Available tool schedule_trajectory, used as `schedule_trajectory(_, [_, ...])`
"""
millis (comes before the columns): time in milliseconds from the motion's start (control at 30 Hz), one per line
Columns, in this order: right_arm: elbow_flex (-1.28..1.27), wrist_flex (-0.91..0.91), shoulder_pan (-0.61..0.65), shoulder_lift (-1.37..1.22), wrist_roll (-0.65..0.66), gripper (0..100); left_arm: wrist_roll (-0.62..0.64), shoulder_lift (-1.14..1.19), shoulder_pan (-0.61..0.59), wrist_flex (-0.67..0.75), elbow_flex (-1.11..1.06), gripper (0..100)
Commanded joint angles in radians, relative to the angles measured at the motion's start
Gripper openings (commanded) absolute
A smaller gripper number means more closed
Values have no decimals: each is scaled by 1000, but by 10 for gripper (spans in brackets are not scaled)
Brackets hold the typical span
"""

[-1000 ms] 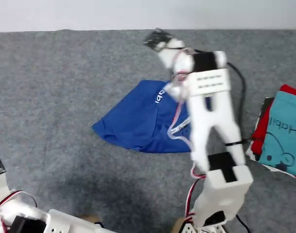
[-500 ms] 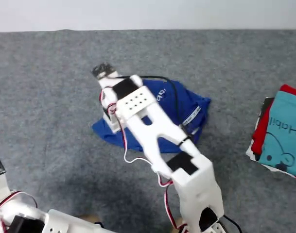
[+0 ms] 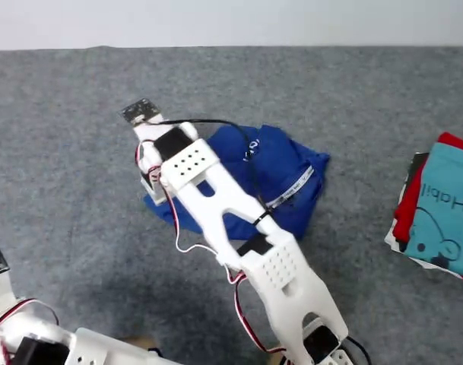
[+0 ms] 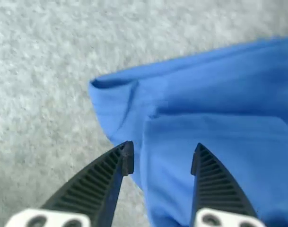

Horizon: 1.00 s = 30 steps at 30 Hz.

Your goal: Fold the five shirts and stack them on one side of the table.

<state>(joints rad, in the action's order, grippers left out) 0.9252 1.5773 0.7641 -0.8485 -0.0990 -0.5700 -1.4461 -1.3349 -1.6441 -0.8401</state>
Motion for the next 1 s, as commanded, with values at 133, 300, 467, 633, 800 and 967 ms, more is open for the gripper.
schedule_trajectory(133, [158,25,-13,-107,-2,208,-8,-5,-5,18,4,156])
schedule_trajectory(300, [166,39,-22,-140,-2,204,-8,-5,-2,18,4,156])
schedule_trajectory(467, [166,107,-24,-142,-3,175,-8,-5,-2,18,4,156])
schedule_trajectory(633, [169,110,-53,-137,0,41,-8,-5,-2,18,4,156])
schedule_trajectory(800, [169,110,-74,-143,0,40,-8,-5,-2,18,4,156])
schedule_trajectory(967, [169,119,-79,-137,40,27,-8,-5,-2,18,4,156])
